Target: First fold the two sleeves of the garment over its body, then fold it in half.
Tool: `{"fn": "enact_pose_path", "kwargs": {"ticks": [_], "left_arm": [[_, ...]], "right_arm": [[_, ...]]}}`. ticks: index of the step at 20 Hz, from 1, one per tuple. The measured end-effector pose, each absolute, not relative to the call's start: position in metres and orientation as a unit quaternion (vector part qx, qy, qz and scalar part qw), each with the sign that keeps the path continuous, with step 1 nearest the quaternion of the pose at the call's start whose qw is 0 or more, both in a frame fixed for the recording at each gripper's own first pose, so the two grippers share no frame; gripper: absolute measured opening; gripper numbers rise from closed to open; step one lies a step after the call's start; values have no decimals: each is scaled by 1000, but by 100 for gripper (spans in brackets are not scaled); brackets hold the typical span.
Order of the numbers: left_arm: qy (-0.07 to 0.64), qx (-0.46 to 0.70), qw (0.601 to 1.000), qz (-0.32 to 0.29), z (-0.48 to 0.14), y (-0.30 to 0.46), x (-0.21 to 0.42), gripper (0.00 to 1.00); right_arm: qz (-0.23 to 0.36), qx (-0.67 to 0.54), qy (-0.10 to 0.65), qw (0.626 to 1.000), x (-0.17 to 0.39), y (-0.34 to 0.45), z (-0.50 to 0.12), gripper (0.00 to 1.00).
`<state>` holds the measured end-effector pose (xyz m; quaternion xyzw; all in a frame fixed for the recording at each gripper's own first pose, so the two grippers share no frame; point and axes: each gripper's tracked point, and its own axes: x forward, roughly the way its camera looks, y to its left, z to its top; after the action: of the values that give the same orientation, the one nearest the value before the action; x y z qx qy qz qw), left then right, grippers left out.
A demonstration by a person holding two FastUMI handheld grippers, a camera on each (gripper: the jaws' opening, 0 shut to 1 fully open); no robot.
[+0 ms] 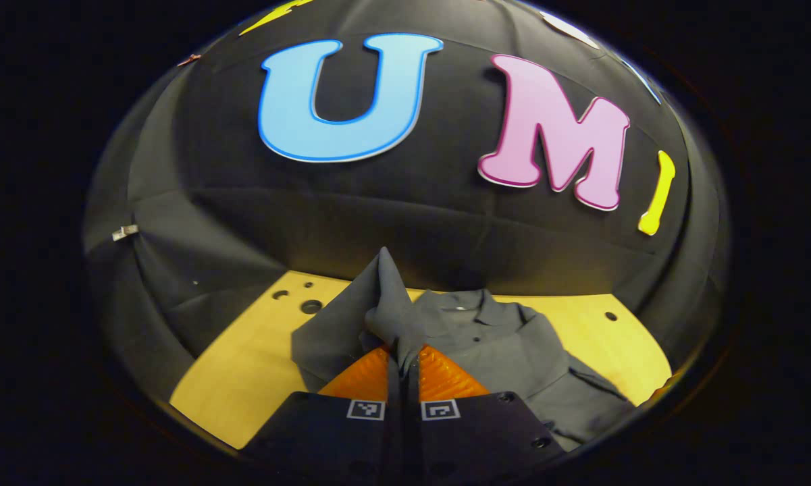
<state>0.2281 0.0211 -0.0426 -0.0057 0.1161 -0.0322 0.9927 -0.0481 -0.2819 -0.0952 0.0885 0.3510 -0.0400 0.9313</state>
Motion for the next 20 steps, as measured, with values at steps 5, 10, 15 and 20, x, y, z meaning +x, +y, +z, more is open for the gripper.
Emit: {"fn": "enact_pose_path", "kwargs": {"ticks": [5,10,15,20], "left_arm": [[138,-25,988,-68,-69,-60,235,5],[146,-37,983,-102,-87,-131,252,5],[163,-52,975,-140,-103,-191,272,5],[189,-52,969,-152,-128,-228,294,5]], "right_arm": [[-32,98,361,927,-44,-306,-111,99],[-19,93,370,924,-45,-324,-129,99],[-8,105,380,919,-49,-327,-143,99],[-3,111,390,914,-49,-325,-151,99]]}}
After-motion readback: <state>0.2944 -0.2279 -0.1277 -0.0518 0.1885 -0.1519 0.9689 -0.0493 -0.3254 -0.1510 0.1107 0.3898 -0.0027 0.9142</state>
